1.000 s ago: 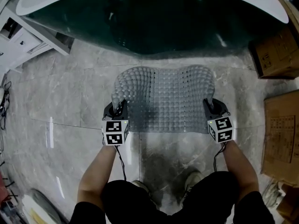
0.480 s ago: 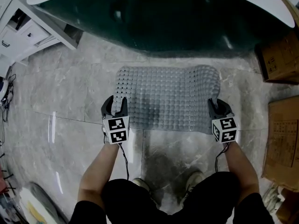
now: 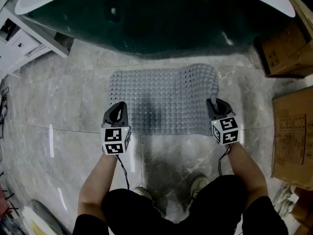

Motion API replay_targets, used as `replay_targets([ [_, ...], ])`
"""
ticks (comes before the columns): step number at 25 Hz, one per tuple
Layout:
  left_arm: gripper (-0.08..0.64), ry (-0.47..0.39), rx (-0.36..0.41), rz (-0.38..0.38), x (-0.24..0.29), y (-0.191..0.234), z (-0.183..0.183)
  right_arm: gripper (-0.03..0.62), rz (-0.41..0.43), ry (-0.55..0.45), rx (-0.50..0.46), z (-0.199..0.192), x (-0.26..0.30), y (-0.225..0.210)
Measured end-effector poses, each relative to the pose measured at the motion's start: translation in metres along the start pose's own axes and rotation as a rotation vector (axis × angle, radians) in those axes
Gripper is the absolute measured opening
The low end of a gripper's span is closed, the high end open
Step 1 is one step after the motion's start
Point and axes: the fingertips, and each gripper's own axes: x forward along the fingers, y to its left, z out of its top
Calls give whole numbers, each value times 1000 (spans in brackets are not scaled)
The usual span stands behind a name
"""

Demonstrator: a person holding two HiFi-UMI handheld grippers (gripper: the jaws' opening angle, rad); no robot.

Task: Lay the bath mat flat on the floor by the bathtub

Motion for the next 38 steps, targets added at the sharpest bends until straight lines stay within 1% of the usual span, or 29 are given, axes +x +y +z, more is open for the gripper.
replay_targets([
  [4,21,-26,-2,-71,1,-20,10,49,-1,0,18,0,-3,-5],
  [8,21,-45,1,-100,2,-30,16,55,-22,18,22,-6,-4,-12],
  [12,21,-54,-1,-115,4,-37,20,82,-93,66,20,-17,-6,-29],
  [18,21,-61,3,-129,5,-44,22,121,-158,78,81,-27,-16,-48],
  [20,21,-68,4,-132,6,-46,24,126,-218,62,97,-25,-22,-61],
  [22,21,-74,3,-135,6,-47,26,138,-281,24,101,-19,-30,-75],
  [23,21,-77,3,-137,5,-47,26,138,-294,4,107,-14,-32,-79],
  [24,21,-79,3,-140,5,-48,27,130,-290,-18,117,-10,-34,-80],
  [25,21,-82,4,-143,4,-49,27,95,-274,-39,126,-4,-35,-77],
  [26,21,-85,4,-146,4,-49,28,48,-248,-60,129,2,-34,-72],
  [28,21,-91,8,-150,2,-50,29,20,-182,-91,110,14,-32,-55],
  [30,20,-95,13,-150,-1,-49,31,18,-120,-103,64,24,-27,-37],
  [32,17,-97,17,-149,-3,-48,31,17,-79,-106,11,31,-24,-23],
  [34,17,-102,22,-148,-5,-47,32,17,-53,-109,-19,36,-22,-13],
  [38,15,-117,28,-154,-11,-45,32,17,-20,-116,-39,43,-20,-1],
])
